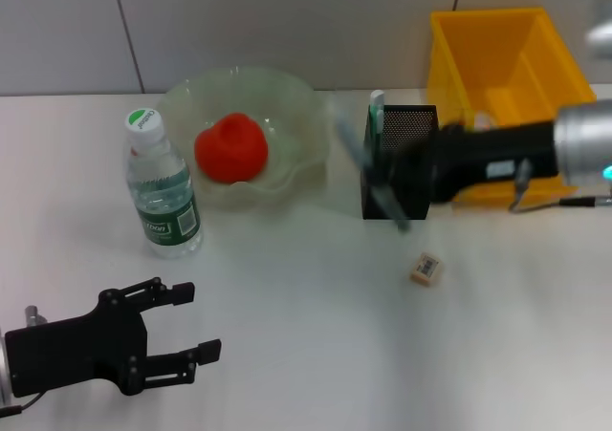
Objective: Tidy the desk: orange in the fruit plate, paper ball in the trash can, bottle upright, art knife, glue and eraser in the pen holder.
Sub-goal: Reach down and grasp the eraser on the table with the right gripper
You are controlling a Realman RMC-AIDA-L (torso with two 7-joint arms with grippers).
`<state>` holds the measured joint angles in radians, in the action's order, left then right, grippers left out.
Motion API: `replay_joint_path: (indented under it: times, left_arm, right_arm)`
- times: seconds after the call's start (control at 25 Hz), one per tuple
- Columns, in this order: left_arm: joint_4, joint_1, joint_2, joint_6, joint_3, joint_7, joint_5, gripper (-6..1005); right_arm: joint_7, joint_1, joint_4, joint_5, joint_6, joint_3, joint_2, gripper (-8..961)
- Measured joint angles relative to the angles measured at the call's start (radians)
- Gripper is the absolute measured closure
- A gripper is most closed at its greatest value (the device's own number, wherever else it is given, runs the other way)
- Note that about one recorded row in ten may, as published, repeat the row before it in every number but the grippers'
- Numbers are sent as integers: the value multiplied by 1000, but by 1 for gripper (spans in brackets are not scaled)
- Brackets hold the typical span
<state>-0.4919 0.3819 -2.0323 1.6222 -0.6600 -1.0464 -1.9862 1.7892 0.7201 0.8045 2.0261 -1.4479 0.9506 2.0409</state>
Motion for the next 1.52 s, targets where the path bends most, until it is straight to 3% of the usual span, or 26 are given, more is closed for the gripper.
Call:
replay_joint_path:
  times: [0.04, 0.2, 0.28, 0.4, 0.6, 0.8, 1.04, 1.24, 1.52]
  left_arm:
    - [0, 0, 0, 0, 0, 0, 0, 153]
    - [0, 0, 0, 0, 1, 0, 0, 153]
    - [0, -1, 0, -3, 3, -1, 0, 153]
    - [-3, -3, 0, -4, 4, -1, 1, 153]
    - [-4, -6, 0, -1, 3, -2, 6, 153]
    - [-2, -7, 0, -1, 3, -3, 6, 153]
    - [-1, -9, 0, -1, 4, -3, 6, 153]
    - [1, -9, -5, -2, 19, -3, 7, 153]
    - [1, -2, -8, -1, 25, -17, 8, 153]
  right_arm:
    - [0, 0, 0, 0, 0, 0, 0, 824]
    - [115, 94, -30, 241, 23, 45, 40, 825]
    - [146, 104, -38, 254, 38, 84, 39, 825]
    - [259, 120, -43, 305, 102, 240, 38, 826]
    - [331, 136, -43, 357, 140, 346, 40, 826]
    - [344, 145, -41, 359, 135, 363, 41, 827]
    - [354, 148, -27, 362, 135, 390, 42, 740]
    - [356, 119, 64, 380, 112, 396, 40, 667]
    - [399, 130, 116, 555, 75, 385, 35, 445]
